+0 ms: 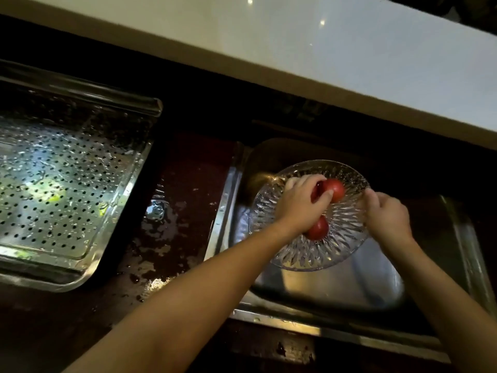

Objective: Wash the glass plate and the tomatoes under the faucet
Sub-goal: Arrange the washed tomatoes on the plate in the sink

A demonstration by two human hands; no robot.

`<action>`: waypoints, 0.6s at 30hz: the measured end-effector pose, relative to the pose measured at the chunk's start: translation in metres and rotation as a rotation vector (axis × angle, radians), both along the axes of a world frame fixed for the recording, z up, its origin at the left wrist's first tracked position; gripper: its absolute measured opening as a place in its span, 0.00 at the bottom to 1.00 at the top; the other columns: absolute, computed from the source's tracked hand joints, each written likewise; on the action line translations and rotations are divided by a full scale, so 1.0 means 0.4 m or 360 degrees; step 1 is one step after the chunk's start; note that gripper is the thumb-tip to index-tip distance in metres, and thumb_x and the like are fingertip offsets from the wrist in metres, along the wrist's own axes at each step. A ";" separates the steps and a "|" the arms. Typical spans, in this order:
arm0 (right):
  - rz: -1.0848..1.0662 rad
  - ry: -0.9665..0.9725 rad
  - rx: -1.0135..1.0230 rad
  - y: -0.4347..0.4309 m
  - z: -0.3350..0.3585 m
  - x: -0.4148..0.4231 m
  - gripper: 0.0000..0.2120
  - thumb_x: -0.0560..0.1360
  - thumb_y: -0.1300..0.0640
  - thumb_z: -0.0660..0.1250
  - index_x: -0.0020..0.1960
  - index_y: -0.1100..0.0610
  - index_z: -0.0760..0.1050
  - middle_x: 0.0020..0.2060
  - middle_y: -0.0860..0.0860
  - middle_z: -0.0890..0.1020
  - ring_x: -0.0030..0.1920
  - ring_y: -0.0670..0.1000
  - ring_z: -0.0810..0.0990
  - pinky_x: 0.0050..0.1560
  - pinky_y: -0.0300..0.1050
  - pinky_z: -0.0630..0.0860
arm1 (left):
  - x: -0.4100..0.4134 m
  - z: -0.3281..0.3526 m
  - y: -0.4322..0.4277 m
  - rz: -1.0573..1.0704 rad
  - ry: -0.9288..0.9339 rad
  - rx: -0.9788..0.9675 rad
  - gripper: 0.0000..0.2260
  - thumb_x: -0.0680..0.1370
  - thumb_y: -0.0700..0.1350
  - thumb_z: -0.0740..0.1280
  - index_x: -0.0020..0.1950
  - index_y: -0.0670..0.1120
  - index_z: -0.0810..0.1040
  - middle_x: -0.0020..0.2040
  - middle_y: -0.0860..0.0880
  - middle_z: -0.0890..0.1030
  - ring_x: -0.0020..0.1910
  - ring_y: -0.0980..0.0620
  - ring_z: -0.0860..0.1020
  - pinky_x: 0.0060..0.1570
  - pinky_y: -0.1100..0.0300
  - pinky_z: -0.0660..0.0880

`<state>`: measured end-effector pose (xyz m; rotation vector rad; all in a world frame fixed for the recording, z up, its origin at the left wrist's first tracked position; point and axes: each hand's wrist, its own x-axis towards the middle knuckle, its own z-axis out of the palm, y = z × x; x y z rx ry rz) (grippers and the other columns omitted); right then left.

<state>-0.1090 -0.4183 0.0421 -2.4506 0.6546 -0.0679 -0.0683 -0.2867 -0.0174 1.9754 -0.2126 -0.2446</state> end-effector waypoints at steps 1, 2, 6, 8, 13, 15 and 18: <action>0.0000 -0.0039 0.0032 0.011 0.017 0.007 0.17 0.80 0.49 0.52 0.37 0.52 0.70 0.35 0.56 0.77 0.39 0.59 0.78 0.43 0.57 0.76 | 0.013 0.023 0.014 0.0000 -0.0065 0.0034 0.16 0.76 0.56 0.59 0.63 0.56 0.70 0.61 0.55 0.74 0.61 0.53 0.66 0.46 0.57 0.64; 0.0003 -0.0075 0.0072 0.023 0.035 0.014 0.17 0.80 0.49 0.52 0.37 0.53 0.71 0.35 0.56 0.77 0.38 0.59 0.77 0.43 0.57 0.75 | 0.024 0.048 0.029 -0.0001 -0.0131 0.0074 0.16 0.76 0.56 0.59 0.62 0.56 0.70 0.60 0.55 0.74 0.61 0.53 0.66 0.46 0.57 0.63; 0.0037 -0.0167 0.0230 0.078 0.092 0.043 0.19 0.80 0.49 0.53 0.38 0.56 0.74 0.32 0.53 0.76 0.33 0.52 0.74 0.34 0.44 0.69 | 0.061 0.151 0.108 0.0032 -0.0334 0.0281 0.18 0.75 0.57 0.59 0.63 0.53 0.71 0.60 0.54 0.75 0.59 0.51 0.67 0.44 0.57 0.66; 0.0067 -0.0166 0.0300 0.124 0.108 0.058 0.19 0.80 0.49 0.53 0.40 0.58 0.76 0.31 0.53 0.76 0.33 0.52 0.73 0.34 0.43 0.67 | 0.071 0.198 0.166 0.0059 -0.0390 0.0393 0.18 0.74 0.57 0.59 0.62 0.53 0.71 0.60 0.53 0.76 0.59 0.50 0.68 0.45 0.55 0.66; 0.0195 -0.0258 0.0497 0.292 0.106 0.105 0.20 0.80 0.51 0.54 0.33 0.56 0.75 0.31 0.54 0.78 0.34 0.54 0.75 0.41 0.47 0.70 | 0.075 0.264 0.361 0.0167 -0.0462 0.0554 0.18 0.74 0.56 0.60 0.62 0.52 0.73 0.59 0.53 0.76 0.61 0.48 0.67 0.48 0.52 0.67; 0.0274 -0.0264 0.0578 0.380 0.093 0.122 0.20 0.80 0.51 0.54 0.34 0.56 0.75 0.33 0.56 0.78 0.38 0.57 0.77 0.45 0.51 0.73 | 0.070 0.270 0.453 0.0234 -0.0482 0.0620 0.18 0.74 0.56 0.60 0.62 0.53 0.72 0.59 0.53 0.76 0.61 0.48 0.67 0.48 0.52 0.68; 0.0365 -0.0270 0.0679 0.525 0.065 0.147 0.21 0.79 0.51 0.53 0.35 0.57 0.75 0.35 0.59 0.79 0.40 0.60 0.78 0.48 0.56 0.74 | 0.064 0.266 0.597 0.0358 -0.0517 0.0699 0.18 0.74 0.57 0.60 0.61 0.53 0.73 0.58 0.54 0.77 0.60 0.49 0.67 0.45 0.55 0.66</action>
